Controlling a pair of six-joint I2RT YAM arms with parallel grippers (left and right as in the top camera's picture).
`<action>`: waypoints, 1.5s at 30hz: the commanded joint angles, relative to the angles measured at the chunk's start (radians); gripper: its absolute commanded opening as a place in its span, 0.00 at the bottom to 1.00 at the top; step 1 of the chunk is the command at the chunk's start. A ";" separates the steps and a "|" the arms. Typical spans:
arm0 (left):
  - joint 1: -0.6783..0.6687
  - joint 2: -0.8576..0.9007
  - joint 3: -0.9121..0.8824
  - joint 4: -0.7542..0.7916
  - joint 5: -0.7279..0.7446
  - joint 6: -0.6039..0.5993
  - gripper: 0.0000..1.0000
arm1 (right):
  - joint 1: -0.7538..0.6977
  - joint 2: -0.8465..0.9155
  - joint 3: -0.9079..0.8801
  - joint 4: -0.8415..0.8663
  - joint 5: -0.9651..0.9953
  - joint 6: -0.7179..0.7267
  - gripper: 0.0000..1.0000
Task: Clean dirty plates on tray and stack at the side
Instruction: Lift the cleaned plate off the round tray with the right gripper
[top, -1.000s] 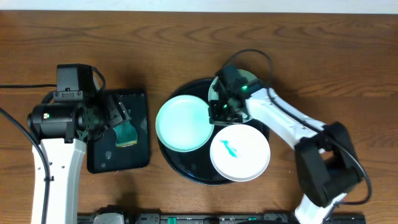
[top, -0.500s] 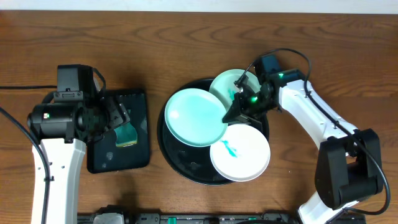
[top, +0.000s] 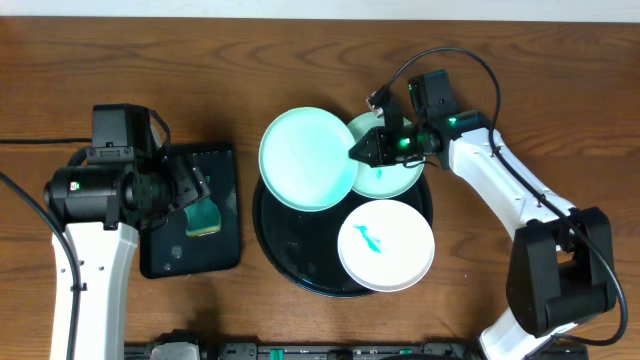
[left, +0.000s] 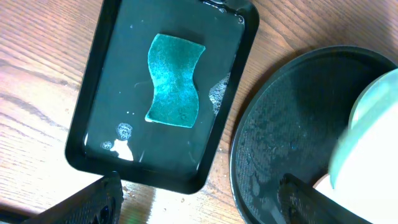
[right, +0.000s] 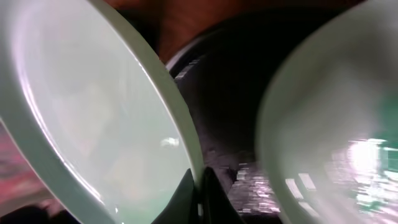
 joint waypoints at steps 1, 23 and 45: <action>-0.001 0.001 0.000 -0.003 0.013 -0.002 0.81 | 0.006 -0.068 0.010 -0.002 0.161 -0.051 0.02; -0.001 0.001 0.000 -0.003 0.013 -0.001 0.81 | 0.475 -0.262 0.102 -0.177 1.330 -0.265 0.01; -0.001 0.001 0.000 -0.002 0.012 -0.001 0.81 | 0.780 -0.262 0.102 0.066 1.986 -0.807 0.01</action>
